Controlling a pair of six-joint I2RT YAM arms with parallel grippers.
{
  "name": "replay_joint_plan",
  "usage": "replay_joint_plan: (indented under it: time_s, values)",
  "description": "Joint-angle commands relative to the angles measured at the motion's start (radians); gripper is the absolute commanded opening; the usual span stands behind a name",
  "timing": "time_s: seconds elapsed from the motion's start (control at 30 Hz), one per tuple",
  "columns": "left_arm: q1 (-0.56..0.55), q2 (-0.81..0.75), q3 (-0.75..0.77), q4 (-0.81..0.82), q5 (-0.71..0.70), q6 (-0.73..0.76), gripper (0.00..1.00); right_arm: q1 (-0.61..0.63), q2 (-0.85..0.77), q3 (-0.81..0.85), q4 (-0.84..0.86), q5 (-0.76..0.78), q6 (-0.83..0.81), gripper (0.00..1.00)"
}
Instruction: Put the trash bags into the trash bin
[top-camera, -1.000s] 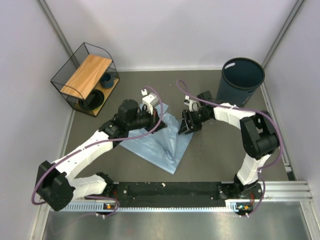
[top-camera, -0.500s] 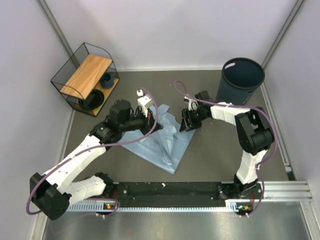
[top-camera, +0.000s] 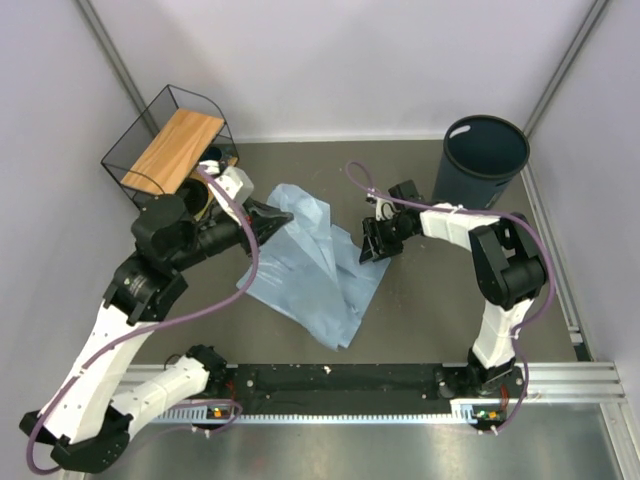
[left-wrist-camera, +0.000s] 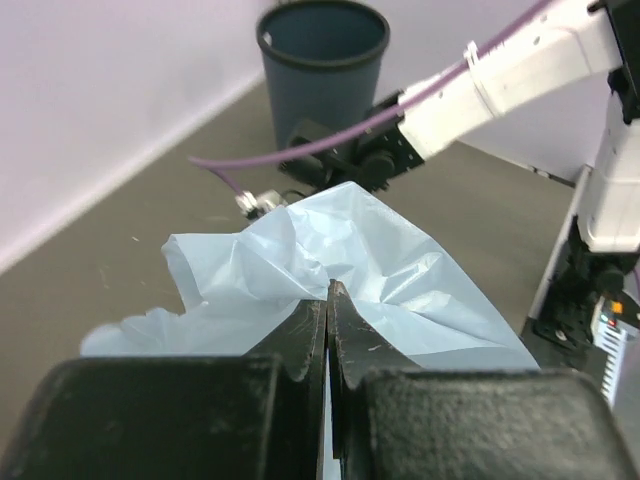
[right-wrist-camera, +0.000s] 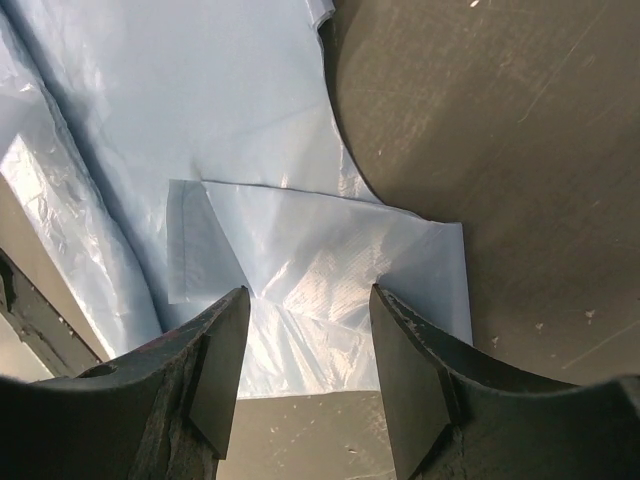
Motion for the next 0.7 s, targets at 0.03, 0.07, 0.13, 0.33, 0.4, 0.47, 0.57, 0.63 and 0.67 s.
replay_joint_plan:
  time_s: [0.03,0.07,0.13,0.33,0.4,0.47,0.57,0.63,0.67]
  values:
    - [0.012,0.042,0.099,0.023,-0.110,0.063,0.00,0.005,0.030,-0.002,-0.023,0.082,-0.055,0.54]
    - [0.012,0.059,0.125,0.037,-0.123,0.070,0.00,0.003,0.024,-0.001,-0.026,0.059,-0.052,0.54]
    - [0.016,0.119,0.151,0.086,-0.152,0.070,0.00,0.003,-0.005,0.004,-0.027,0.039,-0.043,0.54]
    - [0.059,0.372,0.309,0.244,-0.265,0.072,0.00,-0.027,-0.135,0.035,-0.030,-0.100,0.029,0.57]
    - [0.078,0.488,0.378,0.283,-0.278,0.092,0.00,-0.063,-0.208,0.053,-0.032,-0.133,0.066,0.58]
    - [0.090,0.609,0.435,0.342,-0.275,0.095,0.00,-0.102,-0.278,0.070,-0.032,-0.154,0.087,0.60]
    - [0.113,0.715,0.530,0.420,-0.201,0.081,0.00,-0.132,-0.339,0.084,-0.033,-0.153,0.087,0.69]
    - [0.115,0.792,0.567,0.484,-0.189,0.078,0.00,-0.150,-0.395,0.084,-0.041,-0.143,0.075,0.76]
    - [0.115,0.821,0.590,0.513,-0.184,0.079,0.00,-0.153,-0.412,0.082,-0.047,-0.128,0.070,0.78]
